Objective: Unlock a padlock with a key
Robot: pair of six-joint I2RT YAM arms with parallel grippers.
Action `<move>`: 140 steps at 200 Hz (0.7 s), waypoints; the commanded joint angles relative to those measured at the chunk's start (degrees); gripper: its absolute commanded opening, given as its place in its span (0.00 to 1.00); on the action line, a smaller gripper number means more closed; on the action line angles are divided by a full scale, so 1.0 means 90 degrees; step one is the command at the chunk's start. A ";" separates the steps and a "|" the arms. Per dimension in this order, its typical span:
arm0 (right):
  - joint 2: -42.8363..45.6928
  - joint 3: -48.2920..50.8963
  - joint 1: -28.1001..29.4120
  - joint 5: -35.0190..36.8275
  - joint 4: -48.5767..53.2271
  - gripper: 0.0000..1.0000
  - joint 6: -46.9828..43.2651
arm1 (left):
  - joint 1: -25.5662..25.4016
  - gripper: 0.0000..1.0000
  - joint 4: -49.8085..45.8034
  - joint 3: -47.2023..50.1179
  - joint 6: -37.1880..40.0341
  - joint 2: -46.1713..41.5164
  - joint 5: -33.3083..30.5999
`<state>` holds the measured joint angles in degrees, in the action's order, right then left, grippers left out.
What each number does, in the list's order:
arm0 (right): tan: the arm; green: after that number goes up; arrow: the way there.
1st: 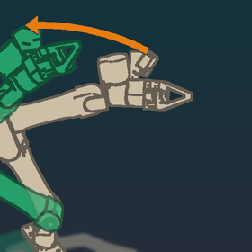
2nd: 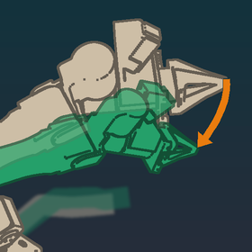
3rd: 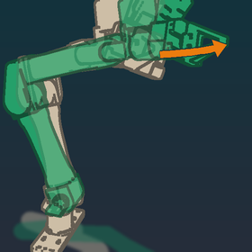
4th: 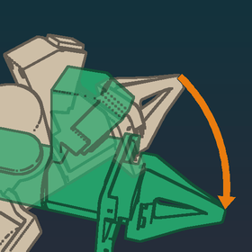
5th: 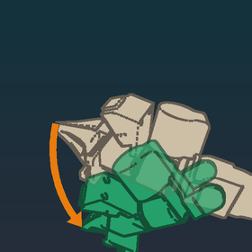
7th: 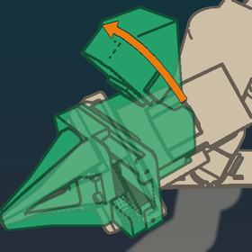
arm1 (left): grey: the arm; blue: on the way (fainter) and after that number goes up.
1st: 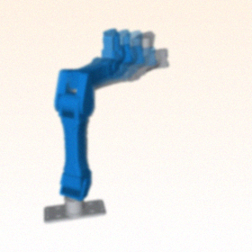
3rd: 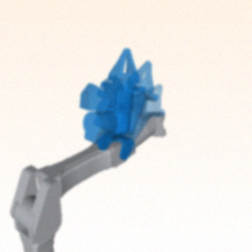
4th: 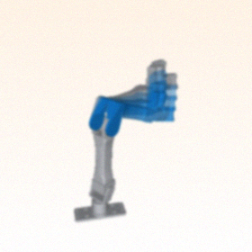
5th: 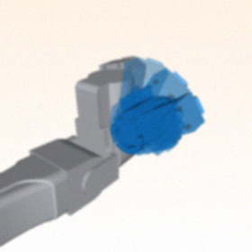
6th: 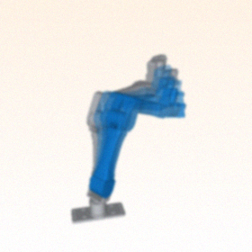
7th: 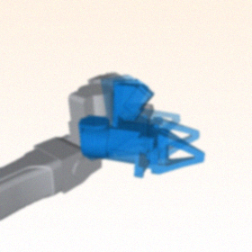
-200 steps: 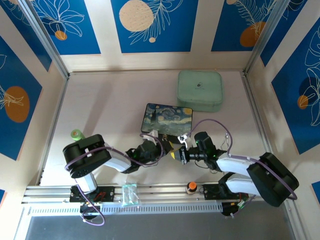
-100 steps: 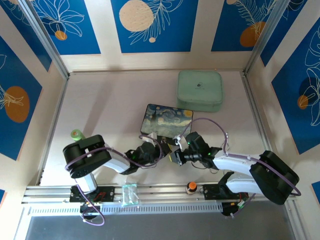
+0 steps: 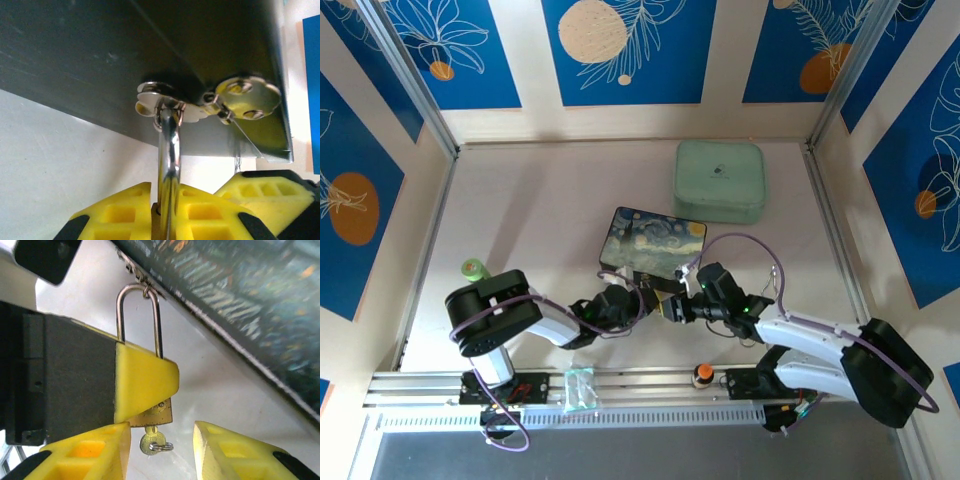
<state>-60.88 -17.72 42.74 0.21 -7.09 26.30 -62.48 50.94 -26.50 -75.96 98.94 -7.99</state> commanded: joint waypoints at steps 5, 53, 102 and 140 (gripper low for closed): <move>0.0101 -0.0037 -0.0034 0.0688 0.0148 0.38 0.0134 | -0.0041 0.00 -0.0368 0.0166 0.0171 -0.0102 0.0077; 0.0361 -0.0243 -0.0047 0.1358 0.0412 0.38 0.0548 | 0.0103 0.03 -0.1972 -0.0117 0.0889 -0.0354 0.0253; 0.0349 -0.0292 -0.0315 0.1471 0.0561 0.37 0.0729 | 0.0243 0.12 -0.3564 -0.0322 0.1560 -0.0654 0.0165; 0.0310 -0.0292 -0.0340 0.1472 0.0568 0.37 0.0739 | 0.0233 0.19 -0.5111 -0.1060 0.2242 -0.0588 -0.0161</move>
<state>-58.17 -18.55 40.10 11.81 -2.24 32.10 -60.69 23.07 -33.58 -61.63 92.66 -6.90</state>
